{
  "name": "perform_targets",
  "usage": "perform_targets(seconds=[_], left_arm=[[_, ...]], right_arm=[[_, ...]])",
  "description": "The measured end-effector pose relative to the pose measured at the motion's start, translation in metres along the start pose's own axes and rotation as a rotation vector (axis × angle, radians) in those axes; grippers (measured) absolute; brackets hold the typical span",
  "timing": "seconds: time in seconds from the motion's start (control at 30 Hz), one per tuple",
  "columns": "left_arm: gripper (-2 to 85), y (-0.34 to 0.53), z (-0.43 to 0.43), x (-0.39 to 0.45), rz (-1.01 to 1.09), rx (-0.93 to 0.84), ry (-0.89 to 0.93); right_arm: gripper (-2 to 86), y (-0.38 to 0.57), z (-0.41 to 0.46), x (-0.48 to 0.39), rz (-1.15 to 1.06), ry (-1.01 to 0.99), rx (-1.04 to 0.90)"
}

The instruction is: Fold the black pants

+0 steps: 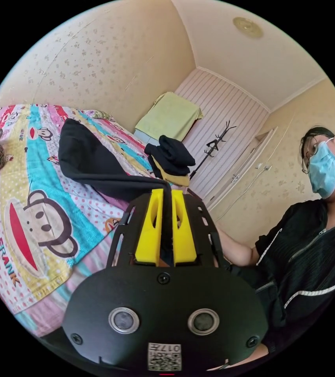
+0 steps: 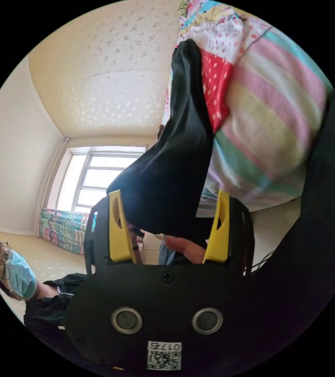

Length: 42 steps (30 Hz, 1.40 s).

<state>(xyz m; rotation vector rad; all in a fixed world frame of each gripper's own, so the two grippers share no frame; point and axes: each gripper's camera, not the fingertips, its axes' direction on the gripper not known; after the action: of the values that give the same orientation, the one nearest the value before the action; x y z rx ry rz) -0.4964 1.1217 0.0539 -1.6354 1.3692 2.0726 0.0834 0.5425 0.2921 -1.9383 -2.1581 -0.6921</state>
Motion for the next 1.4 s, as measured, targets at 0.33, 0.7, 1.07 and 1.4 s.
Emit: perform_targets(seconds=[0.33,0.7,1.07,1.4], left_arm=[[3.7,-0.035,-0.025,0.006,-0.008,0.101,0.062],[0.8,-0.008,-0.113,-0.012,-0.063,0.175,-0.141],[18.2,0.121,-0.104,-0.11,-0.555,0.369,0.146],[10.5,0.069,-0.073,-0.104,-0.237,0.406,0.543]], right_arm=[[23.9,0.027,0.04,0.011,-0.134,-0.43,-0.025],[0.1,0.051,0.009,-0.067,-0.333,-0.065,-0.121],[-0.2,0.062,0.013,-0.086,-0.244,-0.214,-0.09],[-0.2,0.082,0.026,-0.143,-0.348,-0.095,-0.112]])
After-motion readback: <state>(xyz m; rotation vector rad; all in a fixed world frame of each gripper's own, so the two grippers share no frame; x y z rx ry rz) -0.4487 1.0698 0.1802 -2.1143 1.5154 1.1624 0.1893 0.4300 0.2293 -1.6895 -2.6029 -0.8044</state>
